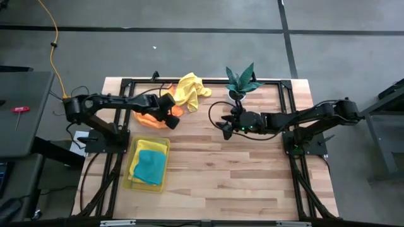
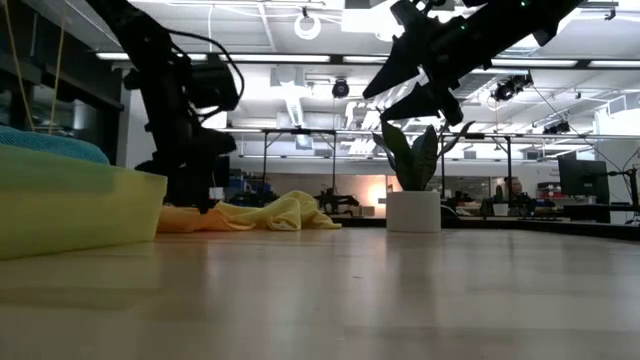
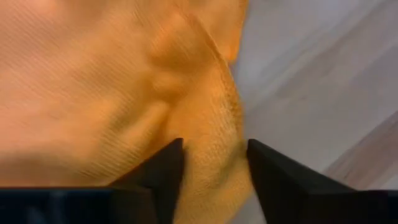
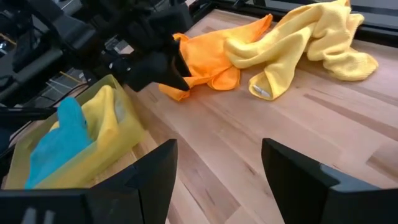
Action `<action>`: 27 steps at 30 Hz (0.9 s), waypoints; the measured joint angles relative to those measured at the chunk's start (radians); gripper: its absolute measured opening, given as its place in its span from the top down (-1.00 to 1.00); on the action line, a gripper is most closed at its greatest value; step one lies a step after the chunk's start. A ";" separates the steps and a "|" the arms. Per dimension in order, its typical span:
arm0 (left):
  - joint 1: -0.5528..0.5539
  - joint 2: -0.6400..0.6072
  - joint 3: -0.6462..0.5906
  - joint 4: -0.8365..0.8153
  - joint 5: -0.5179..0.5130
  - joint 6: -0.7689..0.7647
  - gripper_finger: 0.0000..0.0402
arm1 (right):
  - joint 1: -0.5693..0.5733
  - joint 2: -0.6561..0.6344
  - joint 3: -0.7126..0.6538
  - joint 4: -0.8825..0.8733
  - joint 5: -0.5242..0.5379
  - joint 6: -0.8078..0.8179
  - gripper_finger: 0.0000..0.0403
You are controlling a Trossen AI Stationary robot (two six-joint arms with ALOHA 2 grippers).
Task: Fold microfiber towels
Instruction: Move the orange microfiber cloth to the bottom center of the table
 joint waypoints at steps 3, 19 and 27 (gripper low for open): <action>-0.023 0.043 0.000 0.000 0.017 -0.034 0.63 | 0.000 0.000 0.000 0.000 -0.025 -0.023 -0.12; -0.402 0.274 0.328 0.338 0.060 -0.151 0.99 | 0.001 -0.110 0.001 -0.245 -0.124 -0.218 -0.12; -0.538 0.434 0.522 0.321 0.150 -0.077 0.98 | 0.001 -0.128 0.000 -0.660 -0.175 -0.032 -0.12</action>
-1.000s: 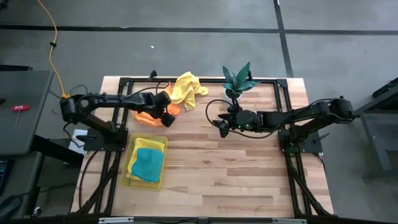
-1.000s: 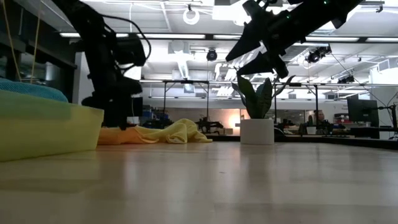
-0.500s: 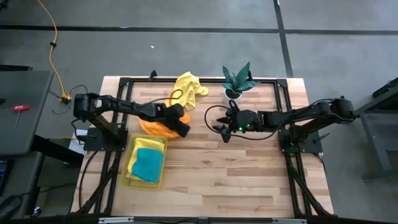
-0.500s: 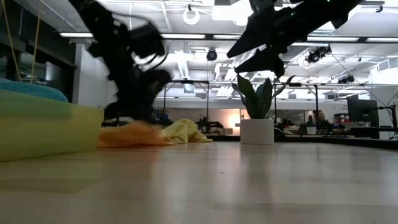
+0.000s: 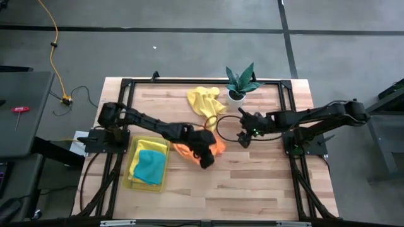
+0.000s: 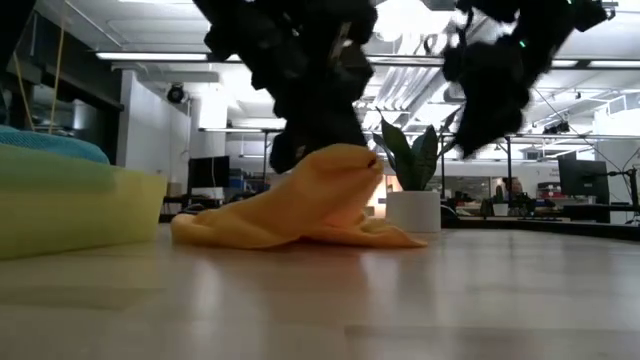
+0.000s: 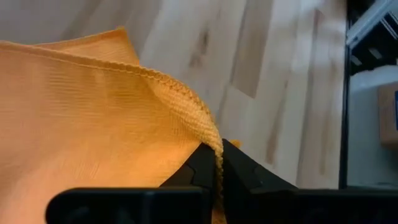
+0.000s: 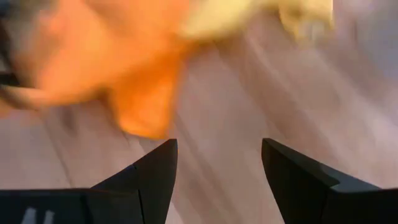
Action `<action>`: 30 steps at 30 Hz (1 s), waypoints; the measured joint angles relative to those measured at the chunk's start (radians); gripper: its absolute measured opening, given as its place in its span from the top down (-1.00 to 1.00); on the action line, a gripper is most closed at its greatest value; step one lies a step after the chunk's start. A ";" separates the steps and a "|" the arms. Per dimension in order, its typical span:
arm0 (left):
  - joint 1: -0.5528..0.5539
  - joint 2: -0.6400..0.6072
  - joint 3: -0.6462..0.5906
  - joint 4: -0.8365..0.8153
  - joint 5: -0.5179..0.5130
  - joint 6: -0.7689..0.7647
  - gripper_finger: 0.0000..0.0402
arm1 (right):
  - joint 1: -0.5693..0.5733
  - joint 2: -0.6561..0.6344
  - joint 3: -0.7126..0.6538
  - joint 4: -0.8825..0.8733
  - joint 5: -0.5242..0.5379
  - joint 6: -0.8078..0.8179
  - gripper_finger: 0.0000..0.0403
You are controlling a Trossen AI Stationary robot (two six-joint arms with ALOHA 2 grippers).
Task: Fold microfiber towels
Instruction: Move the orange microfiber cloth to the bottom center of the table
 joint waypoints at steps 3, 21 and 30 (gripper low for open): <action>-0.018 0.006 0.019 0.017 -0.004 0.000 0.97 | 0.016 0.050 -0.001 -0.037 -0.003 0.097 -0.12; -0.007 0.003 0.019 -0.008 0.038 -0.002 0.96 | 0.090 0.453 0.001 0.385 -0.150 0.467 -0.11; 0.013 0.002 0.019 -0.008 0.032 -0.002 0.96 | 0.140 0.455 0.000 0.424 -0.093 0.603 0.31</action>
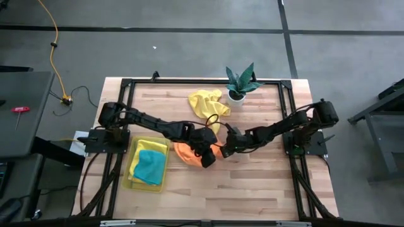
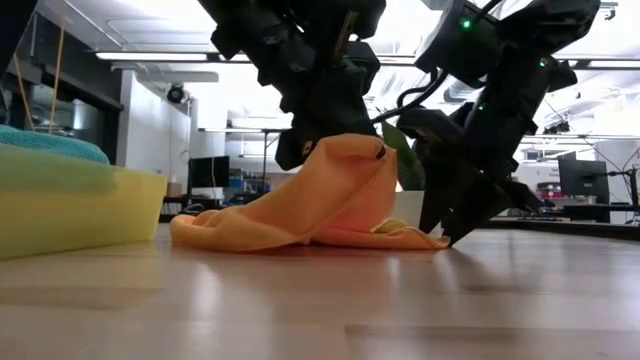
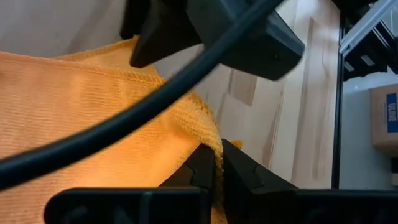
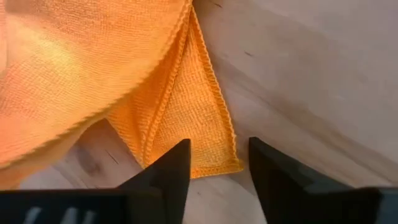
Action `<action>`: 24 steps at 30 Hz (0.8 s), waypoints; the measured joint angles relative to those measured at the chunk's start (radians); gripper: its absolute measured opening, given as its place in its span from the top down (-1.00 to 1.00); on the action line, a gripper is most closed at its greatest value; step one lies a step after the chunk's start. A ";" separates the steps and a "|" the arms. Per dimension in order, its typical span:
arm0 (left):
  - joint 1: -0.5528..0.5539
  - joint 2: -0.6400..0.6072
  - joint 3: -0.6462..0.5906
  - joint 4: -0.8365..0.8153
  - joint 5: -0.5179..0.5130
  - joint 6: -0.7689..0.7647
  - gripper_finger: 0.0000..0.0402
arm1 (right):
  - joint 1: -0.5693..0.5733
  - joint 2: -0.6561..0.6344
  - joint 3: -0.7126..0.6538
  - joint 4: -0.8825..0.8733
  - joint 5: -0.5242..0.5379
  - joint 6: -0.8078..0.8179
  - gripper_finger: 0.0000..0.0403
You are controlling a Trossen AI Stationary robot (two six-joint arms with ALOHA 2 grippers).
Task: Fold microfiber towels
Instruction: Move the orange microfiber cloth to the bottom center of the table
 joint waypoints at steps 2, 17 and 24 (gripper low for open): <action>0.007 0.000 0.000 0.000 0.000 0.000 0.96 | 0.001 0.000 0.000 0.000 -0.004 0.005 0.41; 0.104 -0.138 0.000 -0.024 0.105 0.059 0.96 | 0.053 -0.294 -0.002 -0.295 0.096 -0.054 0.99; 0.146 -0.309 0.001 -0.056 0.038 0.192 0.96 | 0.078 -0.656 -0.002 -0.370 0.166 -0.147 1.00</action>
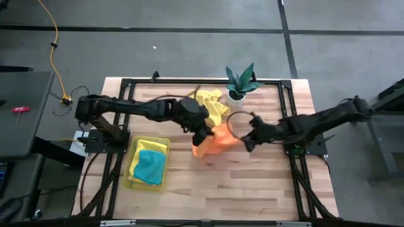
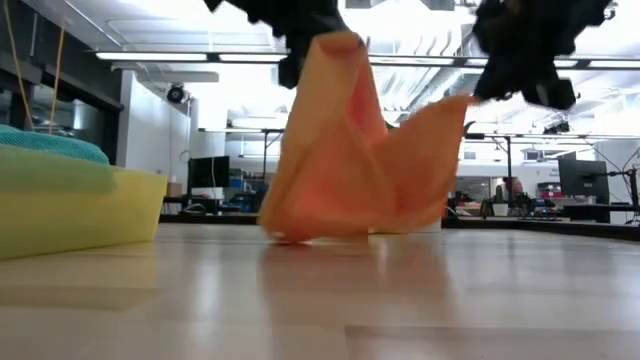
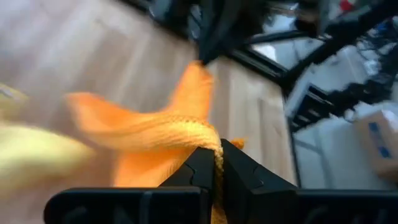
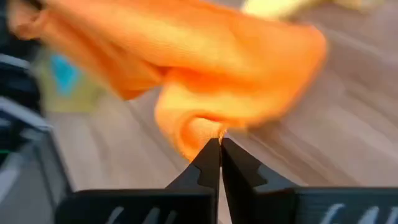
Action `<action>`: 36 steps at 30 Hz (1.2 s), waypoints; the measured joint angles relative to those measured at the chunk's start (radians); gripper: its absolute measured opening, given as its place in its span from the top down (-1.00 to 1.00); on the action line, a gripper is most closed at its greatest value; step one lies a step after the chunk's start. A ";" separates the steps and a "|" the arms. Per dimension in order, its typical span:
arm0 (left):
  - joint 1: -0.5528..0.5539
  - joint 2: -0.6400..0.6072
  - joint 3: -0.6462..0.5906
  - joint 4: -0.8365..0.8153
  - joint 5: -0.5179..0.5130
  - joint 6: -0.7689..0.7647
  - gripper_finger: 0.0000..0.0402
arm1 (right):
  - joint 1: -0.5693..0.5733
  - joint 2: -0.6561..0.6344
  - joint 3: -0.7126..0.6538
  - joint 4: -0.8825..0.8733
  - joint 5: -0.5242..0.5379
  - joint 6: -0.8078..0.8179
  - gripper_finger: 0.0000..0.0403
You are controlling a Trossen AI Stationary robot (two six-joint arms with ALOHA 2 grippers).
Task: Fold microfiber towels
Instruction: Move the orange microfiber cloth to the bottom center of the table
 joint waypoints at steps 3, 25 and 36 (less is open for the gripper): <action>-0.008 -0.040 -0.023 -0.035 -0.094 0.056 0.96 | 0.000 -0.088 0.021 0.011 0.000 -0.064 1.00; -0.234 0.143 -0.333 0.160 -0.067 -0.354 0.62 | 0.159 0.323 0.072 -0.192 -0.390 -0.021 1.00; -0.114 0.076 -0.237 0.157 0.019 -0.232 0.17 | 0.298 0.381 0.072 -0.193 -0.412 0.063 1.00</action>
